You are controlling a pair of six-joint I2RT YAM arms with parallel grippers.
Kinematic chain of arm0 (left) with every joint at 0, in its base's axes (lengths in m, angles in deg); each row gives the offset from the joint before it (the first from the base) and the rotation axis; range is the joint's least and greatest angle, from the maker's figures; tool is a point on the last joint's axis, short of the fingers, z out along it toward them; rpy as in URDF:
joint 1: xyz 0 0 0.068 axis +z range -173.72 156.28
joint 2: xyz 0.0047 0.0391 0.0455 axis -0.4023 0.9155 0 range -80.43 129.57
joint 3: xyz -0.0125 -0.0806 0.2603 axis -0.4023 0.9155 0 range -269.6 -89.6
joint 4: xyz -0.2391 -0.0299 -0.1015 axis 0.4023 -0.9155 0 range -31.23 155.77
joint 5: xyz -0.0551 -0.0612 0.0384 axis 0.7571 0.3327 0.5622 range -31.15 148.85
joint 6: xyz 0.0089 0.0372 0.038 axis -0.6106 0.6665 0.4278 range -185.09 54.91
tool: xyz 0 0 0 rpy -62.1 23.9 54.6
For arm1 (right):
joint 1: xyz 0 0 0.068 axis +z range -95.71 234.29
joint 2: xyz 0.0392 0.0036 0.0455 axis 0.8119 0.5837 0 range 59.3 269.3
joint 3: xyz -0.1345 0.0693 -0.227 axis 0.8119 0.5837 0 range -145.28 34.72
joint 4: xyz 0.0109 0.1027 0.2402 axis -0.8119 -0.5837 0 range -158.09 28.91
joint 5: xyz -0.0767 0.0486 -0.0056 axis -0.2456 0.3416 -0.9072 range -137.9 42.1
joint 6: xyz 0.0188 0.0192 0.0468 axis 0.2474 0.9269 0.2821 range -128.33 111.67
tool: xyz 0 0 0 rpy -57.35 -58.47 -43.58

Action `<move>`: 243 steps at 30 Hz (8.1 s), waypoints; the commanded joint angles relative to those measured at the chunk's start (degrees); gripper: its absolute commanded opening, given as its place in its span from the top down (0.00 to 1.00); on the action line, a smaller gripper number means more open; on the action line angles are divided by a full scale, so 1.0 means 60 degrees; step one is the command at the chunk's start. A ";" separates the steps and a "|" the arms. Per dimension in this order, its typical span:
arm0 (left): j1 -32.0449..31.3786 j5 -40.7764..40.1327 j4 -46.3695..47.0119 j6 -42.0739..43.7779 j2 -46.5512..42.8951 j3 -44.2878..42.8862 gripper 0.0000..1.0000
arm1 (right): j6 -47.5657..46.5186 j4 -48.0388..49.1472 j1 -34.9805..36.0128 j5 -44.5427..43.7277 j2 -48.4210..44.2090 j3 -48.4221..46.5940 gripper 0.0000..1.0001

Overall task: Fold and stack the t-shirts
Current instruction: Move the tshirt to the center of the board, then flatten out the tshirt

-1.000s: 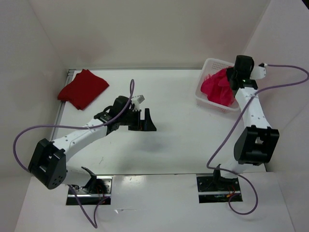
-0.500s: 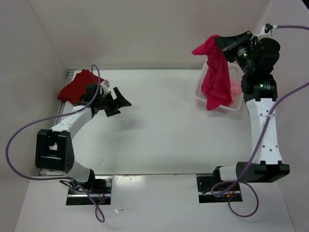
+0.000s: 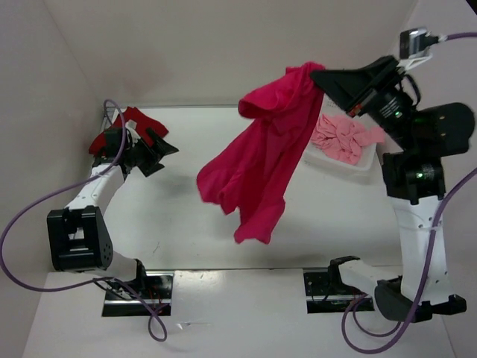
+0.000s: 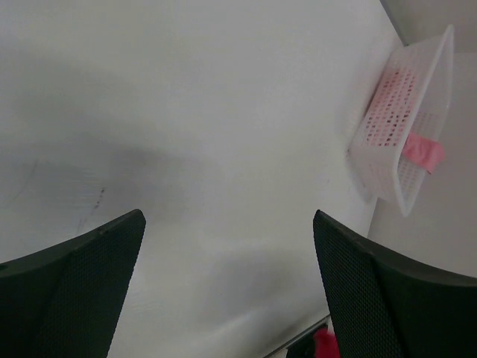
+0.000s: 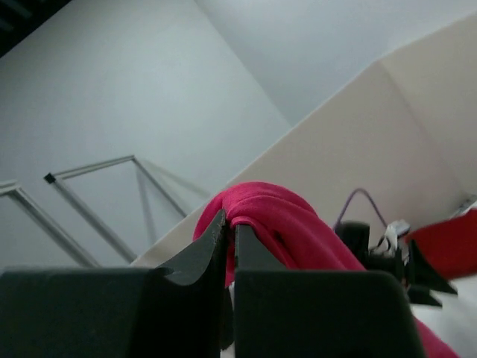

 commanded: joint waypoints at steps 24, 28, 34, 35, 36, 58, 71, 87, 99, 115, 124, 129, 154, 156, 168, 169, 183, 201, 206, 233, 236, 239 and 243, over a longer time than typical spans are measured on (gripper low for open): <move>-0.5407 -0.3376 -0.2262 0.3613 -0.1618 -0.0836 0.00 | -0.4512 -0.3018 0.2347 -0.4055 0.2127 0.7429 0.91; -0.6024 -0.3229 -0.2248 0.3715 -0.0036 -0.0851 0.00 | -0.3550 -0.3852 0.2346 -0.4642 -0.0202 1.0648 0.89; -0.6581 -0.3141 -0.2438 0.4212 0.0713 -0.0661 0.06 | -0.1438 -0.4264 0.2346 -0.4861 -0.2386 1.2939 0.38; -0.6683 -0.3141 -0.2438 0.4213 0.0800 -0.0457 0.14 | -0.1190 -0.4264 0.2346 -0.5023 -0.2389 1.3102 0.38; -0.6771 -0.3054 -0.2438 0.4315 0.0801 -0.0354 0.22 | -0.1187 -0.4264 0.2346 -0.5141 -0.2389 1.3249 0.36; -0.7519 -0.2629 -0.3242 0.4199 0.0511 0.0074 1.00 | -0.2547 -0.1760 0.2522 -0.5668 0.3466 0.9293 1.00; -0.4413 -0.0625 -0.5339 0.4199 -0.2288 -0.0105 1.00 | -0.5096 -0.4573 0.2039 -0.5859 0.9523 -0.1547 0.39; -0.4077 -0.1834 -0.5399 0.3937 -0.2115 -0.0570 0.05 | -0.3999 -0.1674 0.2610 -0.4162 0.3308 0.9867 0.45; -0.2245 -0.2627 -0.1764 0.2441 0.0989 -0.1068 0.15 | -0.3458 -0.0837 0.2128 -0.5713 0.6145 0.8580 0.73; -0.3139 -0.3830 -0.1707 0.3964 0.2719 -0.2886 0.18 | -0.5321 -0.2860 0.1526 -0.5933 0.5516 0.5261 0.38; -0.3621 -0.4327 -0.1604 0.4067 0.4491 -0.4526 0.19 | -0.4395 -0.2360 0.1526 -0.5729 0.2346 0.9528 0.85; -0.3622 -0.4767 -0.1486 0.3979 0.5223 -0.5156 0.51 | -0.4043 -0.2258 0.1526 -0.5479 0.1919 1.0262 0.67; -0.2434 -0.3419 -0.1999 0.3847 0.1208 -0.2342 0.37 | -0.3766 -0.2433 0.3014 -0.3796 0.2560 0.9383 0.70; -0.2814 -0.3521 -0.1867 0.3745 0.1619 -0.2578 0.37 | -0.3576 -0.2158 0.3603 -0.3532 0.2912 0.9282 0.65; -0.3666 -0.4634 -0.1955 0.4124 0.4461 -0.4541 0.30 | -0.2712 -0.1263 0.5026 -0.3311 0.4013 0.9281 0.46; -0.3666 -0.4635 -0.1955 0.4125 0.4550 -0.4643 0.30 | -0.2710 -0.1175 0.5027 -0.3427 0.4100 0.9281 0.49; -0.3842 -0.4225 -0.1955 0.4301 0.5269 -0.5347 0.85 | -0.2505 -0.1992 0.5114 -0.4161 0.2831 0.9367 1.00; -0.0607 -0.3683 -0.2248 0.3921 -0.0146 -0.2816 0.91 | -0.1788 -0.4997 0.5891 -0.2344 -0.1422 1.2503 0.75; -0.0253 -0.4283 -0.2350 0.3731 -0.1074 -0.1511 0.72 | -0.2548 -0.5582 0.5891 -0.3177 -0.1202 1.1158 0.64; -0.2244 -0.4151 -0.2496 0.4360 0.0904 -0.0822 0.20 | -0.3531 -0.1572 0.1204 -0.6665 0.3322 1.0030 0.51; -0.2245 -0.4269 -0.2599 0.4360 0.1006 -0.0529 0.17 | -0.3531 -0.1262 0.1204 -0.6578 0.4303 0.9312 0.75; -0.2245 -0.4604 -0.2891 0.4272 0.1006 -0.0309 0.16 | -0.3707 -0.0417 0.1204 -0.6228 0.5080 0.8828 1.00; -0.2245 -0.5351 -0.2790 0.3848 0.0291 0.0307 0.13 | -0.3910 -0.0600 0.1204 -0.6576 0.5200 0.7979 1.00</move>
